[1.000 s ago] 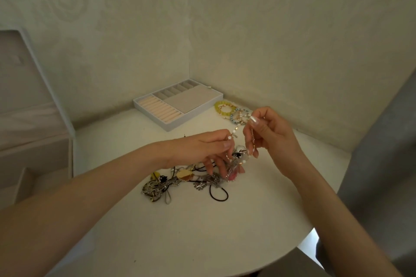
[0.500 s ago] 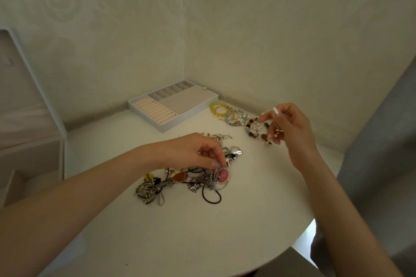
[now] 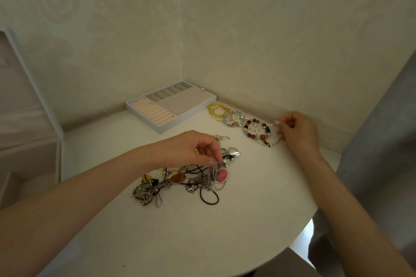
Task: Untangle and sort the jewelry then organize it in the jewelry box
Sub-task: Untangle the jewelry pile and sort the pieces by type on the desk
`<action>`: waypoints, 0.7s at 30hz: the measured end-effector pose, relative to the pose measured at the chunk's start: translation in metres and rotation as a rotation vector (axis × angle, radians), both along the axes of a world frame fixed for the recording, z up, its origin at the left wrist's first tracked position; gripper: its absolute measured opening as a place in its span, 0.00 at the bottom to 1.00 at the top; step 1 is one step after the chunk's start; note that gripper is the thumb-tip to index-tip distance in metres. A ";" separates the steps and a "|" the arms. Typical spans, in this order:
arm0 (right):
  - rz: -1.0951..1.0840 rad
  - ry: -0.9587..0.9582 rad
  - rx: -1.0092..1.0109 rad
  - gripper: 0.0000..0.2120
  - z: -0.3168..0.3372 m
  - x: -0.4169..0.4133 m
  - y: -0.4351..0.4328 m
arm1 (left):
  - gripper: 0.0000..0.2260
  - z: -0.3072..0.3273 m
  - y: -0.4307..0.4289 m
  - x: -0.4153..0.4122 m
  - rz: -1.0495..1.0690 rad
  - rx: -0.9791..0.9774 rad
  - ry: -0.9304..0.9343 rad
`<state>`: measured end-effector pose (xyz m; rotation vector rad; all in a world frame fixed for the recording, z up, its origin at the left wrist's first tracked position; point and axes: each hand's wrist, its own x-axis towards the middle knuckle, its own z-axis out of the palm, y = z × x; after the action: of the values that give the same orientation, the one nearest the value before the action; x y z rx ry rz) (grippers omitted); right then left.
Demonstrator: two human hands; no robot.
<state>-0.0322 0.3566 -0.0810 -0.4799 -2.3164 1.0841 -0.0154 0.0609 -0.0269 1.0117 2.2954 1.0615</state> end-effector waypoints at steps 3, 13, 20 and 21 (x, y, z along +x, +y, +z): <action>-0.020 -0.023 0.175 0.03 0.006 0.006 -0.007 | 0.07 -0.001 0.000 -0.001 -0.024 -0.034 -0.021; 0.568 -0.129 0.169 0.10 0.039 0.010 -0.080 | 0.07 0.010 -0.021 -0.025 0.235 -0.147 0.355; 0.734 -0.396 0.292 0.11 0.047 -0.011 -0.116 | 0.25 0.002 -0.037 -0.034 0.213 -0.647 0.281; 0.739 -0.409 0.274 0.10 0.046 -0.011 -0.117 | 0.27 0.002 -0.039 -0.035 0.223 -0.667 0.250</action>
<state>-0.0437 0.2391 -0.0348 0.3315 -3.0633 1.0019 -0.0505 0.0224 -0.0250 0.6472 2.7193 0.1842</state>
